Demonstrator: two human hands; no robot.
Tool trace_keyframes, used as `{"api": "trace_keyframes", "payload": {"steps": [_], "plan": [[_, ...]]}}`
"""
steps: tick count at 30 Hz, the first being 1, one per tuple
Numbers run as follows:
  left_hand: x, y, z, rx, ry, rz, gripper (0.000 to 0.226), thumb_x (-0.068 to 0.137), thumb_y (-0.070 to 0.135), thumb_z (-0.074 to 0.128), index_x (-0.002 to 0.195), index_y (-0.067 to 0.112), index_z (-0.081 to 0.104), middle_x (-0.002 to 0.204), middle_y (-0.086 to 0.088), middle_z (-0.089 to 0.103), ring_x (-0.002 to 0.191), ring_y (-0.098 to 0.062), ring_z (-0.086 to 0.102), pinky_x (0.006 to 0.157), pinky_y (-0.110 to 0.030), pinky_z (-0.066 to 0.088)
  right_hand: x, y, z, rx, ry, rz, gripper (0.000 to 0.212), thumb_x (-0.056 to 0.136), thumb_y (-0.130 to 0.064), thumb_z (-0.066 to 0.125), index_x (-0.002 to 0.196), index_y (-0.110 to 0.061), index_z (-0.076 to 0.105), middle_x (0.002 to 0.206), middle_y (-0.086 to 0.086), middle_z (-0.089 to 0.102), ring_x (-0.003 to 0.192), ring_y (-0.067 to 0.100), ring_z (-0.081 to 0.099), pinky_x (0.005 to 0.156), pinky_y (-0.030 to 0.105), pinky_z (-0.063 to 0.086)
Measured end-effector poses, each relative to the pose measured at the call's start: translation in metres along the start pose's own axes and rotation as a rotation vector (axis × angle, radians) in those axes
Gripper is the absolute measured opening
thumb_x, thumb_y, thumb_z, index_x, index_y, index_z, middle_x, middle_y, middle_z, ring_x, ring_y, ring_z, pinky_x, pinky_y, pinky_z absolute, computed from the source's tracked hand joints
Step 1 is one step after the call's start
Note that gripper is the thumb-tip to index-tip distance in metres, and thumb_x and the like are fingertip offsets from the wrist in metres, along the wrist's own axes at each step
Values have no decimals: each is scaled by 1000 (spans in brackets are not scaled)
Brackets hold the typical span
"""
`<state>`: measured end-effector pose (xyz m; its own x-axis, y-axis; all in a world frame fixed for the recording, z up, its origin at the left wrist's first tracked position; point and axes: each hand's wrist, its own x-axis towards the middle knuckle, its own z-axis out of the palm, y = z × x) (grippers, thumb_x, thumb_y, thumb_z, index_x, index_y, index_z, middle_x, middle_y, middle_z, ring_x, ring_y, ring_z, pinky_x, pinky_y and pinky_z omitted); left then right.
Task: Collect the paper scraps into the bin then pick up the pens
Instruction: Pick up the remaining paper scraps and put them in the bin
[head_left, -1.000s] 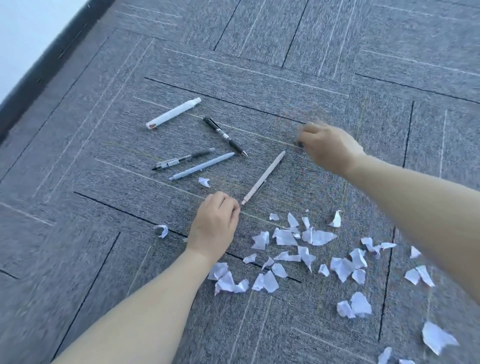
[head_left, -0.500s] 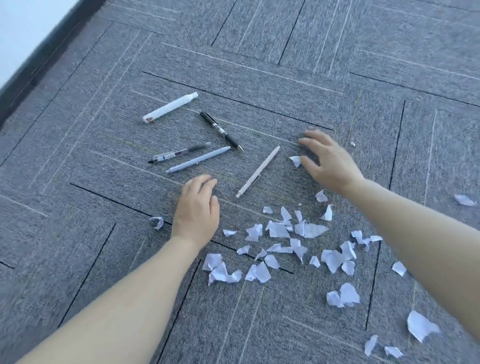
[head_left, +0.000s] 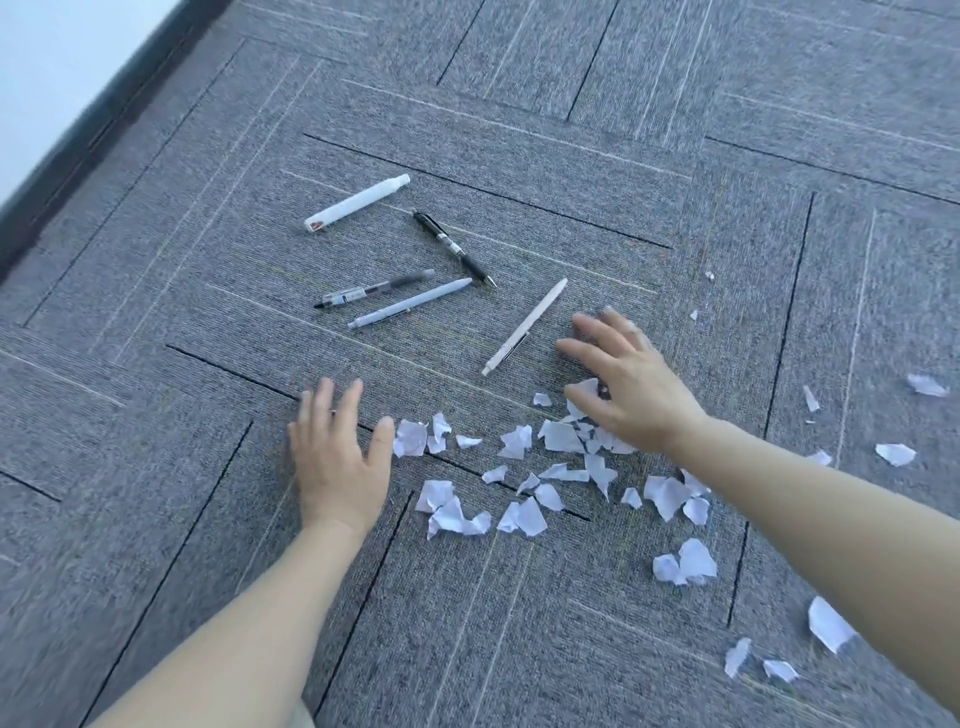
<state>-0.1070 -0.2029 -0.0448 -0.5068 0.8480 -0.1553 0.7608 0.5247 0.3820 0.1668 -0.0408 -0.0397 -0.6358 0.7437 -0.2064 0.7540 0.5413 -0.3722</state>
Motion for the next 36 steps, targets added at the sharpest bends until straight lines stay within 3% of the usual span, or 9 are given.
{"api": "trace_keyframes", "payload": {"steps": [5,10,13,16,20,26,29,31,36], "plan": [[-42,38,23,-178,-144,272,59,95,47,27,147,17,25,156,4,20,145,-9,9,118,-42,18,-42,-18,3,136,-76,-214,52,97,-50,32,142,-27,44,151,-8,40,141,10,30,115,45,30],[-58,76,49,-75,-283,611,84,87,59,41,150,16,6,160,-2,4,147,-14,-2,119,-34,6,-40,43,-25,161,287,207,51,97,-41,41,144,-23,39,155,-3,33,144,17,23,117,50,21],[-50,90,55,39,-303,700,95,82,66,43,150,17,-2,160,-7,-6,147,-19,-9,118,-36,1,-15,86,-44,136,259,424,58,97,-34,47,150,-19,28,161,1,18,148,22,13,118,46,16],[-44,98,59,151,-328,719,96,82,66,40,149,20,-12,158,-6,-17,145,-19,-17,118,-35,-4,5,101,-49,129,221,456,54,97,-24,46,148,-12,33,158,3,26,144,23,27,115,41,24],[-36,118,66,106,-349,707,84,88,52,40,150,18,-4,159,-6,-11,146,-18,-14,119,-36,-1,2,93,-52,48,235,370,42,94,-8,44,136,-7,52,146,2,45,126,27,50,106,43,40],[-37,151,75,-179,-349,875,56,92,33,42,142,7,38,150,-10,36,143,-22,23,115,-42,24,-31,77,-42,109,391,159,27,88,4,48,102,-4,69,113,8,66,81,20,60,79,42,55],[-36,143,66,-123,-207,805,57,90,44,47,140,17,42,151,-7,35,144,-23,21,116,-49,18,-14,83,-42,151,380,252,41,90,-2,46,130,-9,56,143,5,48,120,23,53,101,41,44],[-35,127,56,0,-150,716,63,87,55,45,141,24,39,153,-5,29,145,-24,17,116,-53,12,3,84,-45,133,195,268,52,95,-12,45,146,-15,39,158,0,27,146,20,22,116,39,21],[-45,77,39,222,-221,550,83,80,76,31,149,31,19,159,-6,10,147,-25,3,116,-56,5,-13,66,-38,155,121,145,43,98,-18,46,141,-17,46,153,-5,36,142,14,30,115,33,20]]}}
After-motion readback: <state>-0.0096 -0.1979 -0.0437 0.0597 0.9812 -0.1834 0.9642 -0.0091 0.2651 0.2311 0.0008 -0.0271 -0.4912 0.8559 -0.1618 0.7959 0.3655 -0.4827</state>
